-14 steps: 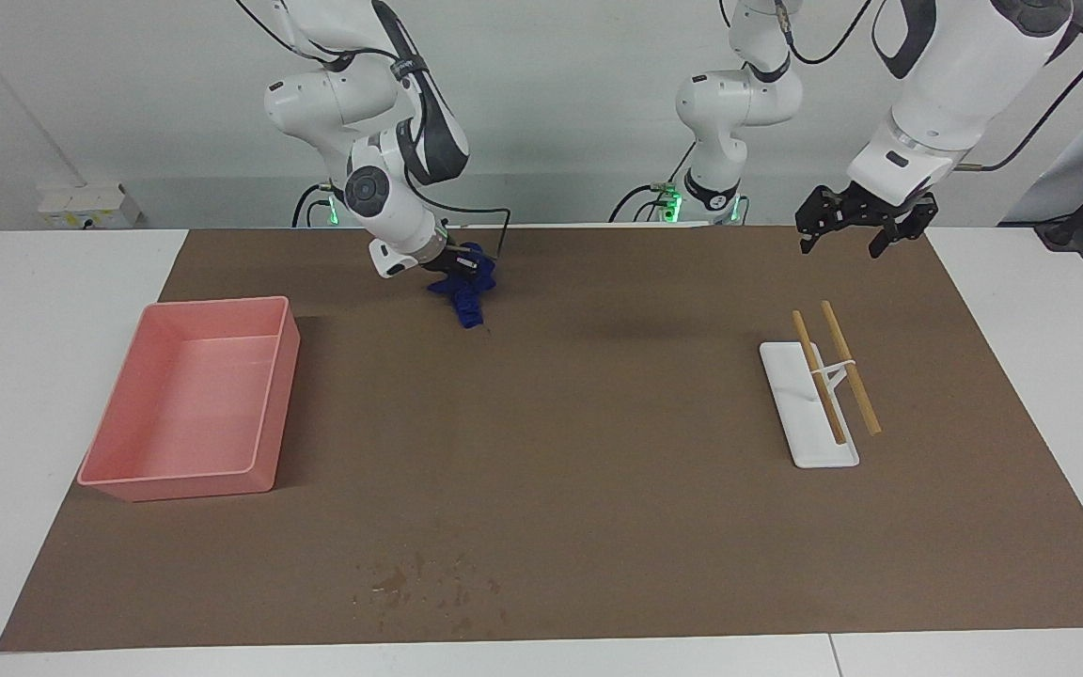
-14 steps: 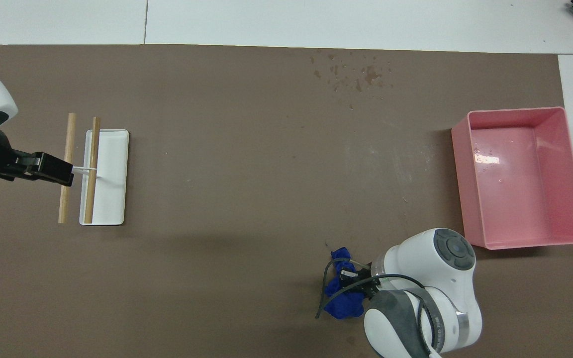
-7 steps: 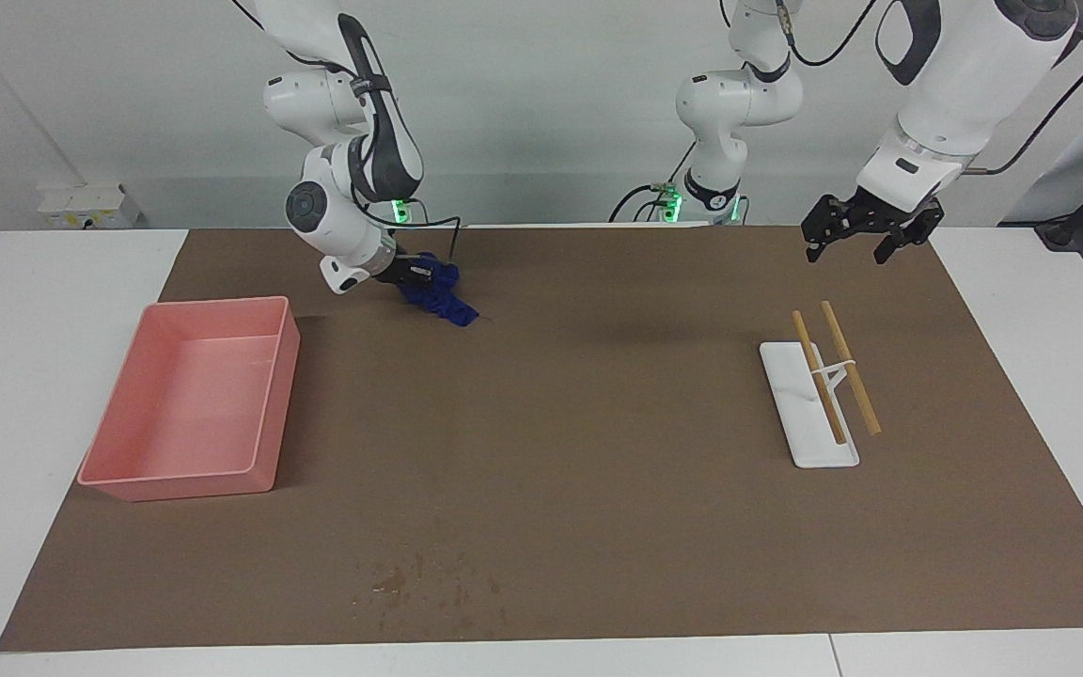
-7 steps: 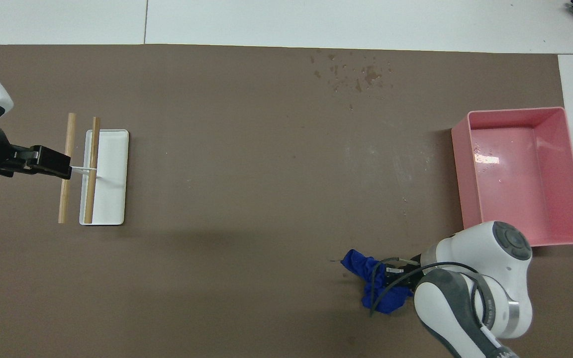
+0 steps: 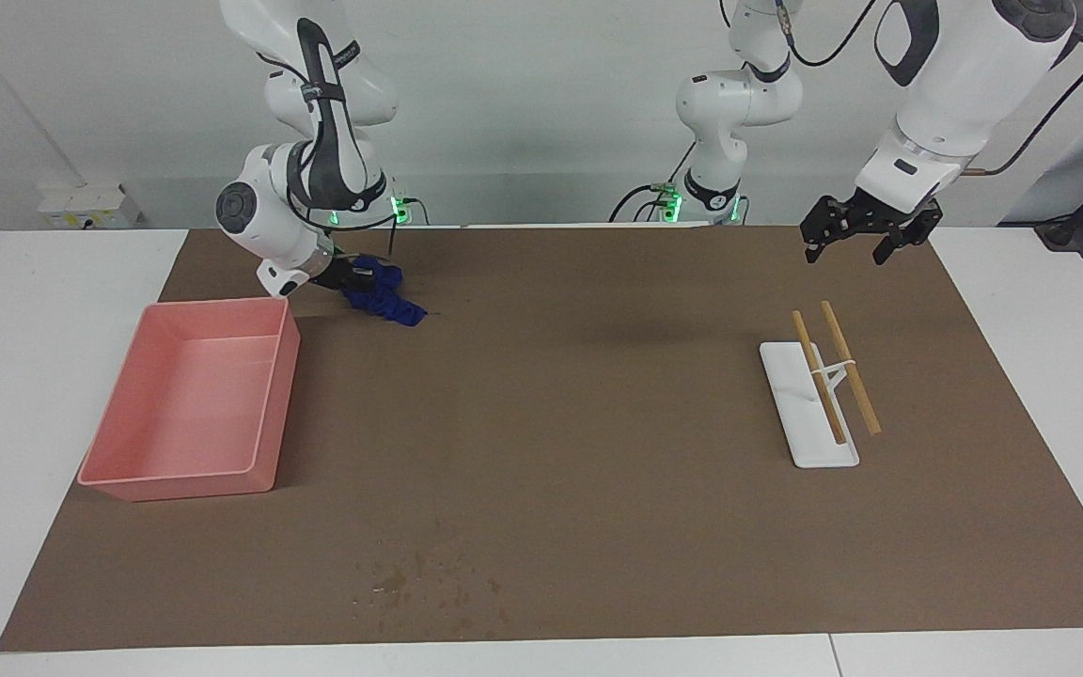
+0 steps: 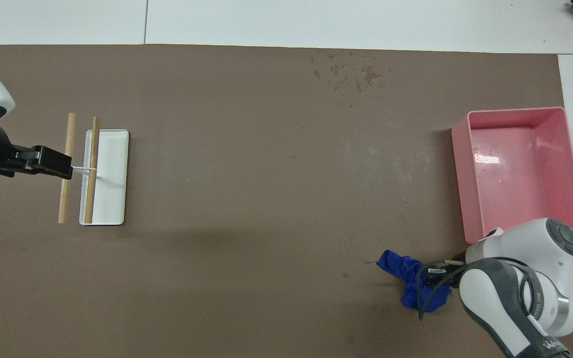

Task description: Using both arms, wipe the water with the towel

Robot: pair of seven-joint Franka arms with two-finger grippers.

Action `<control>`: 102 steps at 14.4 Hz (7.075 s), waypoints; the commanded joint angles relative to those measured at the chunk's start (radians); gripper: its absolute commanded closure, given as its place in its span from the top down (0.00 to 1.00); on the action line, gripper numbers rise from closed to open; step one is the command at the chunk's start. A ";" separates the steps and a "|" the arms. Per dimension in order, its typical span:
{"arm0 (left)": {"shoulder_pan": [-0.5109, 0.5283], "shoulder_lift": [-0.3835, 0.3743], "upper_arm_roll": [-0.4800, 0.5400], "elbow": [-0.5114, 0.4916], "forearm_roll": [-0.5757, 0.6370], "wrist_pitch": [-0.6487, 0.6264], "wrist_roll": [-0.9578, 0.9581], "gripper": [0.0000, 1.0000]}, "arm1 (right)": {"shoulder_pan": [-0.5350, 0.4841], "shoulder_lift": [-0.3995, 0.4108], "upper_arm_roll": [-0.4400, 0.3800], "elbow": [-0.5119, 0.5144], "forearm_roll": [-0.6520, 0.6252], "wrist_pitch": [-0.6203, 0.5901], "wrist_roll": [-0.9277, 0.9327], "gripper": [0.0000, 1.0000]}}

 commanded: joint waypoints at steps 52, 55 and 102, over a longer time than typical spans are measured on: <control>-0.013 -0.017 -0.003 -0.022 0.014 0.012 -0.003 1.00 | 0.517 0.022 0.011 0.097 0.419 0.097 0.705 0.00; -0.013 -0.017 -0.003 -0.022 0.014 0.012 -0.003 1.00 | 0.496 0.010 -0.003 0.176 0.289 -0.050 0.733 0.00; -0.013 -0.017 -0.003 -0.022 0.014 0.012 -0.003 1.00 | -0.176 0.180 0.043 1.142 -0.270 -0.593 -0.427 1.00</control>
